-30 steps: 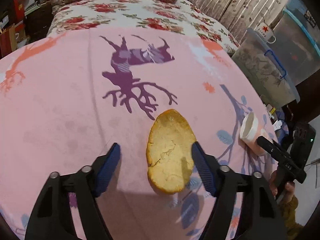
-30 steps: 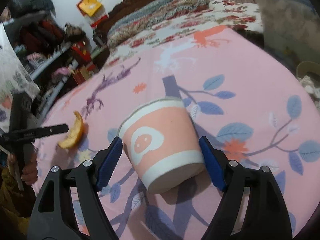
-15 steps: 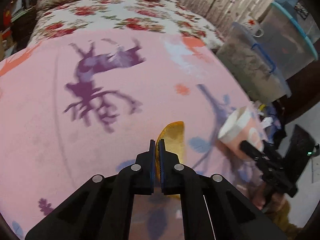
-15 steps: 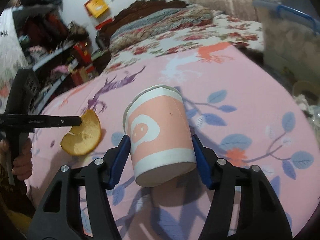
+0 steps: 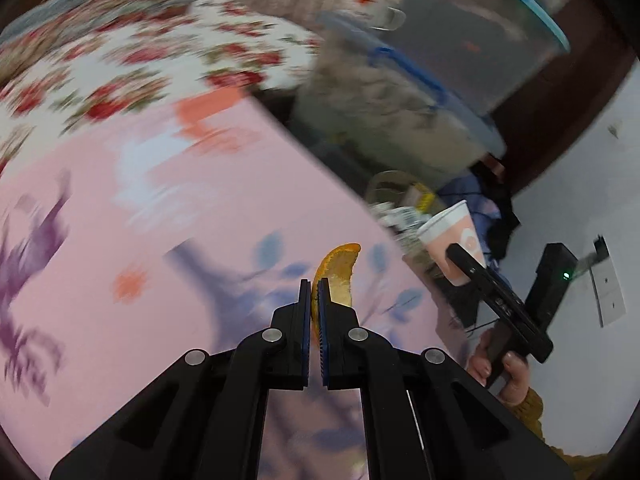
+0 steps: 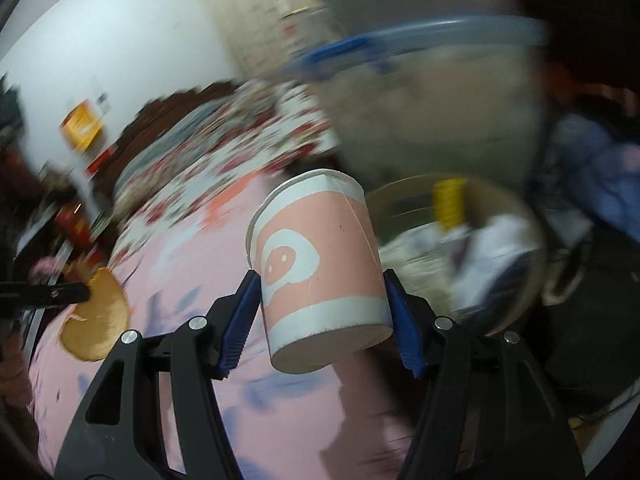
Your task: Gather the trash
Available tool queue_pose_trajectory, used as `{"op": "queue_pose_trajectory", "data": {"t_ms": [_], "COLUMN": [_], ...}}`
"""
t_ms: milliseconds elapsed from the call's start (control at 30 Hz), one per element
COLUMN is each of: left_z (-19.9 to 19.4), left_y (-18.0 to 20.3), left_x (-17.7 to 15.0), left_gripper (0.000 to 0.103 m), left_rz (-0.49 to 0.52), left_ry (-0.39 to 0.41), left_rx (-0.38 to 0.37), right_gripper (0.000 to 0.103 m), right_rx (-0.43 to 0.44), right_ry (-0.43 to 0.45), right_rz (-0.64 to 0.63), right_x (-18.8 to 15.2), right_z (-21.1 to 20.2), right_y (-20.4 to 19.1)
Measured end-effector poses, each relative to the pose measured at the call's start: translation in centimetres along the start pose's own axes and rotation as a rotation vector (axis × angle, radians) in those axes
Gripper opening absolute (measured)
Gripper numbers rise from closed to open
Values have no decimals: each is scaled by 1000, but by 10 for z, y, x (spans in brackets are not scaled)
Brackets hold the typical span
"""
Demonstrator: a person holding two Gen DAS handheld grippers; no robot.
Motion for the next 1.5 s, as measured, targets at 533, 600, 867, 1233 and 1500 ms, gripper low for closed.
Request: {"op": "queue_pose_trajectory", "data": {"t_ms": [533, 600, 867, 1233, 1500], "left_z": [149, 148, 96, -38, -112], "left_y": [108, 107, 73, -2, -38], "left_x": [72, 67, 34, -40, -79], "left_gripper": [3, 3, 3, 3, 3], "left_rz": [190, 200, 199, 143, 113], "left_ry": [-121, -118, -61, 80, 175], "left_rx": [-75, -64, 32, 220, 298], "right_gripper": [63, 63, 63, 64, 64], "right_rx": [-39, -21, 72, 145, 216], "right_ry": [-18, -19, -42, -99, -137], "right_rz": [132, 156, 190, 61, -32], "right_x": [2, -3, -38, -85, -114], "right_z": [13, 5, -30, -59, -83], "right_y": [71, 67, 20, -83, -159]}}
Point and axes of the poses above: each gripper's, at about its wrist camera, not at the fingertips, and z roughly the way its jaws point, y to its right, x to its top, the point moved 9 cm from there along z, roughly the way its jaws point, and after that the axes turned 14 degrees about -x, right-handed, at the moved point
